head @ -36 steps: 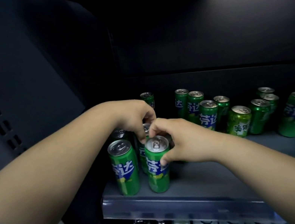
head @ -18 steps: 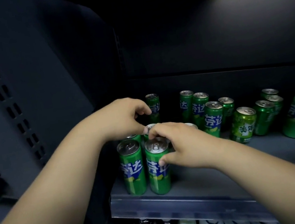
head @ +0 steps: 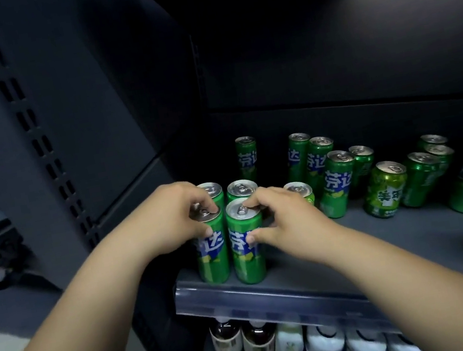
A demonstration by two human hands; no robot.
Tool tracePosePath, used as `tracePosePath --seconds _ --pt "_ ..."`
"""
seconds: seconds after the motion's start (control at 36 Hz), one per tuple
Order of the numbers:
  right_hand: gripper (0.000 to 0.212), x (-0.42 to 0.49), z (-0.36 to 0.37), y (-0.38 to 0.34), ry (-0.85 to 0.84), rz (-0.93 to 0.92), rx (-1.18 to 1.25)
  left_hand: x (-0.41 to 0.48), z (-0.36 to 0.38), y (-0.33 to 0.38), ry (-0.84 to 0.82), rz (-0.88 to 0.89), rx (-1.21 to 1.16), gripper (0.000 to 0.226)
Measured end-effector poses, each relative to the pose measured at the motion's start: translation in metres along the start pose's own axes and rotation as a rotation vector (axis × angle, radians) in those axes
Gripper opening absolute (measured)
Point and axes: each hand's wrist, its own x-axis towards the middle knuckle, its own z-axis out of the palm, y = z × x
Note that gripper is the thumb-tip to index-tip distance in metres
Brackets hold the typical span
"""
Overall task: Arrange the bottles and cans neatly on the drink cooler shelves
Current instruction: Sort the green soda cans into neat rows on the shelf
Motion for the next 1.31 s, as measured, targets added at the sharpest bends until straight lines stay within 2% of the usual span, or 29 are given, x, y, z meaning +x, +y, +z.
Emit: tracePosePath --seconds 0.14,0.33,0.5,0.58,0.67,0.75,0.83,0.92,1.03,1.14,1.31 --pt "0.043 0.000 0.007 -0.007 0.032 0.025 0.043 0.000 -0.006 0.001 -0.041 -0.025 -0.066 0.040" --pt "0.046 -0.005 0.007 -0.007 -0.018 0.029 0.039 0.001 -0.009 0.007 -0.081 -0.065 0.003 0.036" --pt "0.061 -0.001 -0.011 -0.007 -0.073 0.063 0.058 0.007 -0.019 0.011 -0.050 -0.076 -0.036 0.019" --pt "0.054 0.010 -0.023 -0.007 -0.041 0.071 0.061 0.017 -0.028 0.009 -0.001 -0.073 -0.047 0.013" --pt "0.044 0.027 -0.037 -0.008 0.011 0.092 0.078 0.035 -0.034 0.004 -0.001 -0.094 -0.035 0.016" --pt "0.042 0.043 -0.039 -0.005 0.020 0.159 0.117 0.053 -0.033 -0.003 -0.090 -0.126 -0.006 0.031" --pt "0.043 0.056 -0.033 -0.001 -0.034 0.221 0.132 0.065 -0.029 -0.006 -0.157 -0.134 0.012 0.039" --pt "0.044 0.060 -0.024 0.000 -0.102 0.255 0.192 0.072 -0.021 -0.005 -0.205 -0.119 0.011 0.034" --pt "0.040 0.060 -0.015 0.004 -0.137 0.293 0.210 0.076 -0.009 -0.004 -0.157 -0.141 -0.021 0.024" --pt "0.044 0.058 -0.017 0.006 -0.130 0.288 0.164 0.079 -0.003 -0.009 -0.092 -0.182 -0.038 0.024" --pt "0.042 0.057 -0.020 0.006 -0.166 0.280 0.092 0.085 0.002 -0.011 -0.107 -0.184 0.026 0.021"
